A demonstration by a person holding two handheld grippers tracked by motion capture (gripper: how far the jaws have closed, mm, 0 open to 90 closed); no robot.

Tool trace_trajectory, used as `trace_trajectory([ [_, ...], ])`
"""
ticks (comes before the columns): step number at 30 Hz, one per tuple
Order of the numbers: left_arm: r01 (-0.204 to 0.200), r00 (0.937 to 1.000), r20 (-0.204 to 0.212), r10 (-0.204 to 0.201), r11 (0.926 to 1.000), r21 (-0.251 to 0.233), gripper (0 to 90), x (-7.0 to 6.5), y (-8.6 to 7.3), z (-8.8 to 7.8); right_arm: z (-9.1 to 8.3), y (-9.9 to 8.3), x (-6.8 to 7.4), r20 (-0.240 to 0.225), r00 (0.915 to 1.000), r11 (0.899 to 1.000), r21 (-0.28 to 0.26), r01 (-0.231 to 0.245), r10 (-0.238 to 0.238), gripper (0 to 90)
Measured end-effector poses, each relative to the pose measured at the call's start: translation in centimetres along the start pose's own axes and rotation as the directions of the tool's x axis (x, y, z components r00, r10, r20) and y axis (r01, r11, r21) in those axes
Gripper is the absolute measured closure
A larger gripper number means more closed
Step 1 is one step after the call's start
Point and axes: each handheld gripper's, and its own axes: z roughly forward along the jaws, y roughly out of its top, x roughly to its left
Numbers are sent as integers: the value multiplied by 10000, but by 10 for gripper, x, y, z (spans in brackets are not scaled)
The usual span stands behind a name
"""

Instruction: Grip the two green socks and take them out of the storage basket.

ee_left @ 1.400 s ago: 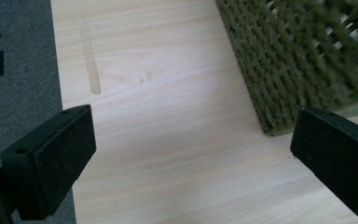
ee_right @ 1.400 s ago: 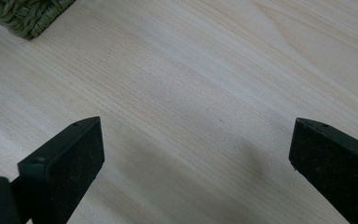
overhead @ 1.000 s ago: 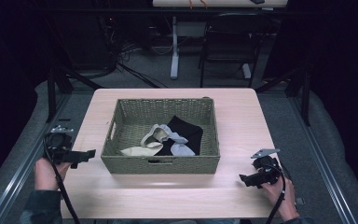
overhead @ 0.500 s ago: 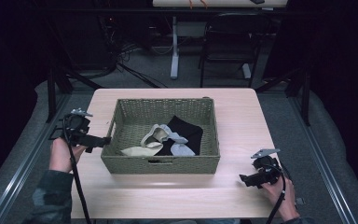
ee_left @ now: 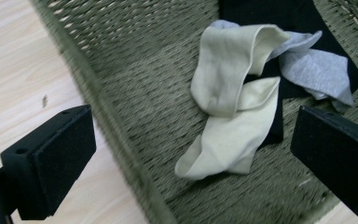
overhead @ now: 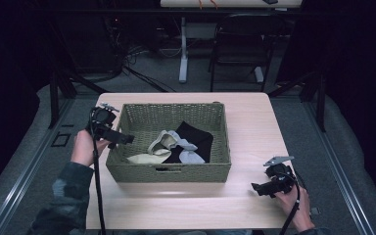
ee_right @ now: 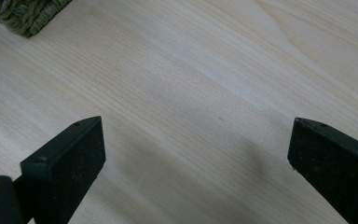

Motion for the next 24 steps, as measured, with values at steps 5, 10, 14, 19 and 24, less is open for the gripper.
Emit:
trace_trajectory([
  [5, -202, 9996, 222, 196, 9995, 233, 0, -7, 16, 12, 0, 0, 0, 13, 10000, 10000, -36, -21, 21, 34],
  [10, -413, 9985, 375, 391, 9974, 594, 0, -14, 30, 27, 0, 0, 0, 35, 10000, 10000, -43, -33, 33, 34],
  [14, -534, 9976, 481, 493, 9947, 875, 0, -20, 37, 42, 0, 0, 0, 30, 10000, 10000, -45, -24, 24, 36],
  [19, -611, 9969, 574, 541, 9898, 1285, 2, -26, 44, 59, -1, 0, -1, 36, 10000, 10000, 24, 1, -1, 36],
  [24, -645, 9967, 590, 554, 9841, 1655, 8, -32, 47, 73, -1, -1, -1, -31, 10000, 10000, -19, -39, 39, 36],
])
